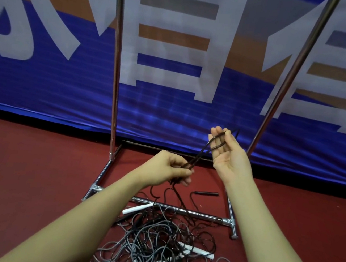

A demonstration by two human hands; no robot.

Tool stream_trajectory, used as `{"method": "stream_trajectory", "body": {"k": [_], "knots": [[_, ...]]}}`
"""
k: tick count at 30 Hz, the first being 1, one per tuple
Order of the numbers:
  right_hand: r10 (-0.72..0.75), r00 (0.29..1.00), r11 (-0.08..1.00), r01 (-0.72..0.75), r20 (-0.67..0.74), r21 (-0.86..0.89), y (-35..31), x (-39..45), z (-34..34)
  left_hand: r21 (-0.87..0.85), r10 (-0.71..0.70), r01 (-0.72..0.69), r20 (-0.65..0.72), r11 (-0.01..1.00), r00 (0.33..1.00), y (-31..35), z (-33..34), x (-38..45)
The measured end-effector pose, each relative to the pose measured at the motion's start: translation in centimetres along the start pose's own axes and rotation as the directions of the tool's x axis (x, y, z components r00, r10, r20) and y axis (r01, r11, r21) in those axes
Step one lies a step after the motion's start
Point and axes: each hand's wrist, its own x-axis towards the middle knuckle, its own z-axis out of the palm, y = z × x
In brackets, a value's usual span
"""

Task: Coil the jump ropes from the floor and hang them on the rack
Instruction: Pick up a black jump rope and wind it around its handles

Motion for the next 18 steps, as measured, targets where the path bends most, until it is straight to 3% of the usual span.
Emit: {"method": "stream_trajectory", "body": {"k": [6, 10, 13, 18], "knots": [[0.079, 0.996, 0.965, -0.067, 0.037, -0.252, 0.2, 0.9, -2.0, -0.388, -0.099, 0.046, -0.119, 0.921, 0.988, 1.4, -0.3, 0.1], [0.263, 0.961, 0.781, -0.158, 0.089, -0.604, 1.4, 0.4, -2.6, -0.643, -0.143, -0.042, -0.234, 0.764, 0.962, 2.3, -1.0, 0.5], [0.434, 0.888, 0.618, -0.173, 0.149, -0.766, 2.8, -0.5, -2.5, -0.725, -0.16, -0.118, -0.303, 0.679, 0.94, 2.7, -2.0, 0.7], [0.533, 0.78, 0.604, -0.078, 0.329, -0.793, 3.6, -1.3, -2.1, -0.739, -0.163, -0.212, -0.401, 0.64, 0.901, 2.7, -3.2, 0.8]]}}
